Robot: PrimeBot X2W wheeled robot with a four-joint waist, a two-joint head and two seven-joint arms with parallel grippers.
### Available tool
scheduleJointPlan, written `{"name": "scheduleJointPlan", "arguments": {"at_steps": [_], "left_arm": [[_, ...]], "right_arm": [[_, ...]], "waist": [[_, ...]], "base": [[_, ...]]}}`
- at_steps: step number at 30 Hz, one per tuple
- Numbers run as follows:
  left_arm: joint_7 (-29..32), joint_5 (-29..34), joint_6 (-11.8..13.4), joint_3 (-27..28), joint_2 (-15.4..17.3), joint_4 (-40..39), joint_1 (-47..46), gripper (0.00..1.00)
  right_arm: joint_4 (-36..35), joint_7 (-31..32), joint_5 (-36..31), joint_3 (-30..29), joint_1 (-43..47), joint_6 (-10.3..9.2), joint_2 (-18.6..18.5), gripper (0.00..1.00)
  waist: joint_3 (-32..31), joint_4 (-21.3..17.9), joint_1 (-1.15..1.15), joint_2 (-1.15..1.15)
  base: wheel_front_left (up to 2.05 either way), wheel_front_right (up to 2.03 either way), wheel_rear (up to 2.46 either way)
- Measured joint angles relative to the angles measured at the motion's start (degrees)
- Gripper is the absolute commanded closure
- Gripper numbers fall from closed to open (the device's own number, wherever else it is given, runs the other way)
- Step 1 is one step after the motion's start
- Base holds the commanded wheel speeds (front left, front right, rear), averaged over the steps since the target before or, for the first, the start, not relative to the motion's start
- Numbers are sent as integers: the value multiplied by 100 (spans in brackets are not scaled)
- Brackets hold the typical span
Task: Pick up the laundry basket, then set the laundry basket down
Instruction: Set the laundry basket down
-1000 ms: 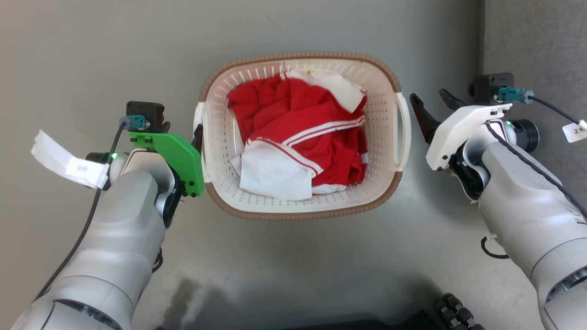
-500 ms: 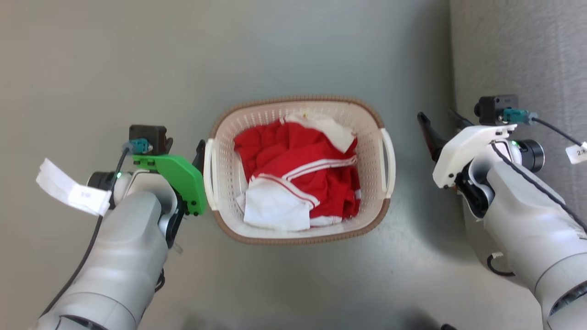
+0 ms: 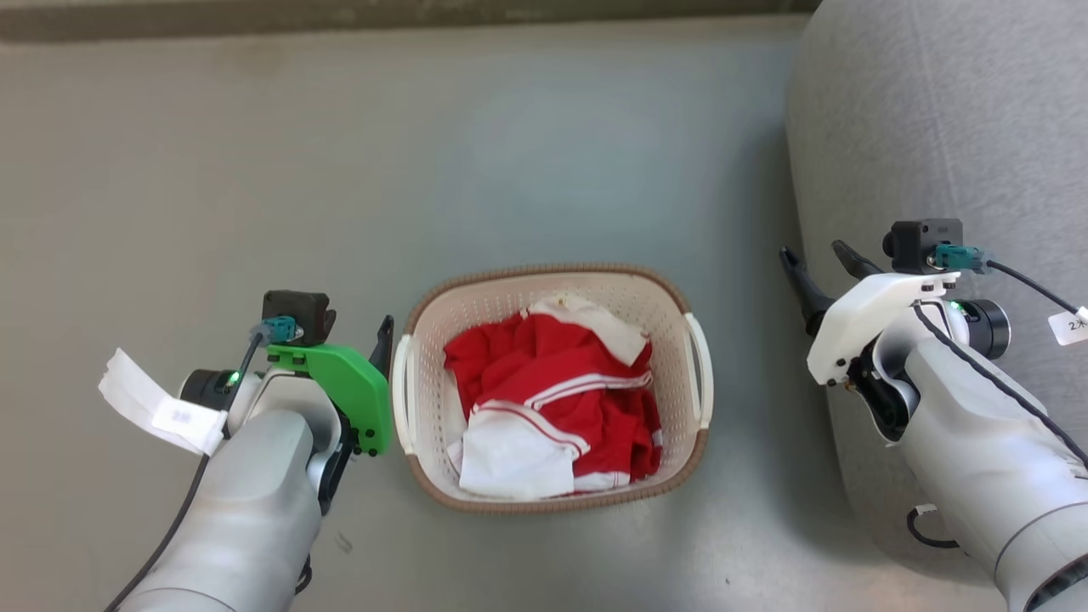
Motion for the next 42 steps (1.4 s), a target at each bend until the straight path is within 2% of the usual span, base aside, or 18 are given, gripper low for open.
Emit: {"name": "scheduleJointPlan", "arguments": {"at_steps": [6,18,22,26,31,42], "left_arm": [[-2,87,167,67,120,-343,119,0],[-4,478,761,823,480,-2329,113,0],[-20,750,944,1085,634,-2959,164,0],[-21,995,1033,1273,832,-3505,454,0],[-21,1273,1109,1351,942,-4067,976,0],[-21,1551,1216,1711,1054,-4961,2304,0]], "right_arm": [[-479,-10,-40,-237,109,-107,-27,0],[-2016,-19,-475,-991,276,-693,-367,0],[-2404,-24,-631,-1161,554,-778,-402,0],[-2785,-25,-868,-1223,768,-880,-410,0],[-3187,-25,-1173,-1249,1146,-1115,-494,0],[-3935,-25,-1376,-1444,2154,-1285,-500,0]], "waist": [[-458,-43,0,0],[-1014,-206,0,0],[-1134,-209,0,0],[-1261,-218,0,0],[-1442,-231,0,0],[-1869,-245,0,0]], "base": [[0,0,0],[0,0,0],[0,0,0],[0,0,0],[0,0,0],[0,0,0]]}}
